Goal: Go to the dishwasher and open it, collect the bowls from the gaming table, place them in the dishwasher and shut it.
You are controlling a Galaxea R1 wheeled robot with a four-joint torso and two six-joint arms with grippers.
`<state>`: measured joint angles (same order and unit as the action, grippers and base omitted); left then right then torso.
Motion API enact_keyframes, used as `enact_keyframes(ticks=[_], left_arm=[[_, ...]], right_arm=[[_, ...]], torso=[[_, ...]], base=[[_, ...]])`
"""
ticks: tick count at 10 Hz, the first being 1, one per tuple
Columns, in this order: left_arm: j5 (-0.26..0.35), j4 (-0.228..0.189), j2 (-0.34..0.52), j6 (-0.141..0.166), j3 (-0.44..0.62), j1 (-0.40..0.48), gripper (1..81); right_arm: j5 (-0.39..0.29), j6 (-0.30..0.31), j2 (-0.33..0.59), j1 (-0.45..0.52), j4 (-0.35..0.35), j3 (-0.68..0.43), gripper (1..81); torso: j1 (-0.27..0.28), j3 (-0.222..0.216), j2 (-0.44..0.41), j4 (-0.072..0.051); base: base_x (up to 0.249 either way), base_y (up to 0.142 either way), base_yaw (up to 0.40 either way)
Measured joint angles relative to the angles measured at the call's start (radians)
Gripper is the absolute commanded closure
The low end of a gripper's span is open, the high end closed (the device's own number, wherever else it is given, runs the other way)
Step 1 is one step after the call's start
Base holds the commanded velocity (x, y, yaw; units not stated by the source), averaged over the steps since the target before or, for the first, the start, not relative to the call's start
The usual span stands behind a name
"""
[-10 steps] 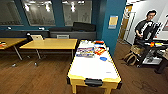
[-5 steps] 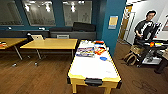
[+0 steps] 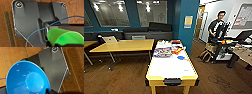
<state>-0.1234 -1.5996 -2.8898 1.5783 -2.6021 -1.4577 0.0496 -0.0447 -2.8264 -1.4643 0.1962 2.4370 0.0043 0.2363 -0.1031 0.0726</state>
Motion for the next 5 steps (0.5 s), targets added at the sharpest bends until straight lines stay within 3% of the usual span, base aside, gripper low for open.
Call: enact_keyframes(ticks=[5], left_arm=[[0.001, 0.000, -0.003, 0.000, 0.001, 0.000, 81.1]], right_arm=[[0.003, 0.000, 0.000, -0.004, 0.000, 0.001, 81.1]], torso=[[0.000, 0.000, 0.000, 0.000]], base=[[0.000, 0.000, -0.383]])
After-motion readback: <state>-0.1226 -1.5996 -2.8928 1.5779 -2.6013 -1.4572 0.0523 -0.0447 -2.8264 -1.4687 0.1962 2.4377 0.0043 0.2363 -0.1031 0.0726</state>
